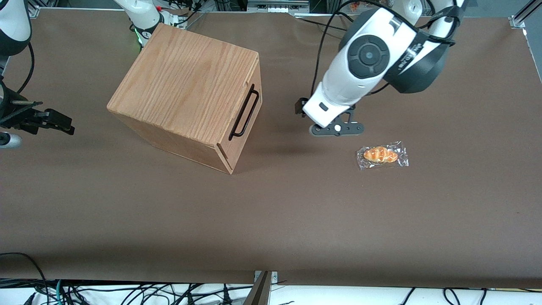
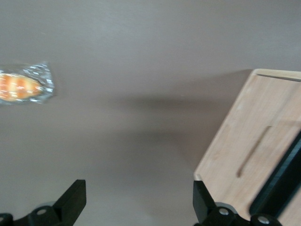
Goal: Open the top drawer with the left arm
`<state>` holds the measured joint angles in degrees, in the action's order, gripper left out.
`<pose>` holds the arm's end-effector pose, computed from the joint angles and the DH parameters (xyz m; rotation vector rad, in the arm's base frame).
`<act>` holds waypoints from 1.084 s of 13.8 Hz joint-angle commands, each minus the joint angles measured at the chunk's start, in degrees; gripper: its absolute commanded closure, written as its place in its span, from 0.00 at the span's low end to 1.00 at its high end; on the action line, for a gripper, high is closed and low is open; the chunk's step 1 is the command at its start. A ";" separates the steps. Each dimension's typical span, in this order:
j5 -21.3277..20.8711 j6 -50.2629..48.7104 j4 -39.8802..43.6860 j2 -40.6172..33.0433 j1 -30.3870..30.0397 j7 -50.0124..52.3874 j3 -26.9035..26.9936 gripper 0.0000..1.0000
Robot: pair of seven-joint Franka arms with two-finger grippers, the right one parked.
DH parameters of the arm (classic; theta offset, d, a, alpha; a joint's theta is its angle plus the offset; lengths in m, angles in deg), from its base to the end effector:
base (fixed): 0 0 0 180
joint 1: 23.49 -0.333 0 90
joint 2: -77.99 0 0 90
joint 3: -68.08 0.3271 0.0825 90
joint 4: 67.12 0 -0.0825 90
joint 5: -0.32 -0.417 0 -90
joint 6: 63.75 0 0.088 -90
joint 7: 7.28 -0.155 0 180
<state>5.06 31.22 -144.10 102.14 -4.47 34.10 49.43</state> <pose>0.5696 -0.4120 0.4496 3.0118 0.1455 -0.3064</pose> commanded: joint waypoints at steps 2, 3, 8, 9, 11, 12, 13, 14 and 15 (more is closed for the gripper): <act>1.67 3.37 2.98 3.27 4.18 4.31 0.54 0.00; 1.67 4.25 2.98 3.88 5.40 5.37 0.54 0.00; 1.67 9.53 2.98 6.17 8.40 5.64 0.54 0.00; 1.67 9.70 2.98 6.35 8.49 5.55 0.54 0.00; 1.67 11.37 2.98 6.96 8.93 5.55 0.54 0.00; 1.67 11.81 2.98 7.22 9.97 5.64 0.54 0.00; 1.67 12.77 2.98 7.49 10.25 5.64 0.54 0.00; 1.67 13.30 2.98 7.66 10.60 5.29 0.54 0.00; 1.67 13.48 3.06 8.01 10.69 5.29 0.54 0.00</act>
<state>5.78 44.40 -143.30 108.54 5.10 39.45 49.40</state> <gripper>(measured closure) 0.000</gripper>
